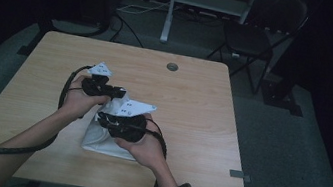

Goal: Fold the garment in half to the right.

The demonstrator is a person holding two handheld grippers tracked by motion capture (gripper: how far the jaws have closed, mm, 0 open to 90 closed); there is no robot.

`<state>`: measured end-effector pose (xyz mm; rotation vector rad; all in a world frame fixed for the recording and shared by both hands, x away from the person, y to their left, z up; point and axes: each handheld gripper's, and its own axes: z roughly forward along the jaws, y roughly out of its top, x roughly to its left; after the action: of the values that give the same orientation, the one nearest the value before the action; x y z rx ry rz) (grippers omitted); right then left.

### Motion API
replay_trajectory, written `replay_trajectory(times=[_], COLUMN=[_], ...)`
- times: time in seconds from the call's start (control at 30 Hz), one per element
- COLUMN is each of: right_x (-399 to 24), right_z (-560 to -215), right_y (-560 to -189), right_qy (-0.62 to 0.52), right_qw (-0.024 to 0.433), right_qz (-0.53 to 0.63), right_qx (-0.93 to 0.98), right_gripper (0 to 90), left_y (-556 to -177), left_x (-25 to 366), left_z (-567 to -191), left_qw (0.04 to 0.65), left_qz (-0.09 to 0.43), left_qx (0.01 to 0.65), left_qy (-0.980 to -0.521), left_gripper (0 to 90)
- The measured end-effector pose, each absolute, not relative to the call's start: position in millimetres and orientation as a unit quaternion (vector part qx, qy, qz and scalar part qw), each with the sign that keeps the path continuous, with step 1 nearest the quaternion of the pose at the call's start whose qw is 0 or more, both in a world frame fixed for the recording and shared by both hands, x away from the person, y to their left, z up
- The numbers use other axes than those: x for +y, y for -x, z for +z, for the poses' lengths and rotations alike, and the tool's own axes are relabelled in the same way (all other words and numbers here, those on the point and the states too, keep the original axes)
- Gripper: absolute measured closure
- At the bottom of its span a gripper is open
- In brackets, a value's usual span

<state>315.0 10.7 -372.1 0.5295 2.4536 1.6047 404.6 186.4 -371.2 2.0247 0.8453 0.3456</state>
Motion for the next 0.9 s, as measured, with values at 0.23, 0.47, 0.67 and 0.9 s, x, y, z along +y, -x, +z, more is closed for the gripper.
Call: replay_trajectory(times=[0.23, 0.47, 0.67, 0.9], right_x=[7, 5, 2, -3], right_z=[-376, -378, -379, -384], right_y=[-314, -313, -313, -311], right_qy=[-0.181, -0.183, -0.185, -0.193], right_qw=[0.08, 0.08, 0.082, 0.079], right_qz=[0.535, 0.534, 0.534, 0.53], right_qx=[0.822, 0.822, 0.821, 0.822], right_gripper=[77.1, 77.1, 76.9, 76.9], left_y=[-405, -404, -404, -404], left_x=[184, 181, 180, 177], left_z=[-375, -376, -378, -382], left_qw=[0.445, 0.448, 0.448, 0.448], left_qz=[0.137, 0.139, 0.137, 0.135], left_qx=[0.34, 0.336, 0.338, 0.334], left_qy=[-0.817, -0.817, -0.816, -0.818], left_gripper=[82.8, 82.8, 82.7, 82.7])
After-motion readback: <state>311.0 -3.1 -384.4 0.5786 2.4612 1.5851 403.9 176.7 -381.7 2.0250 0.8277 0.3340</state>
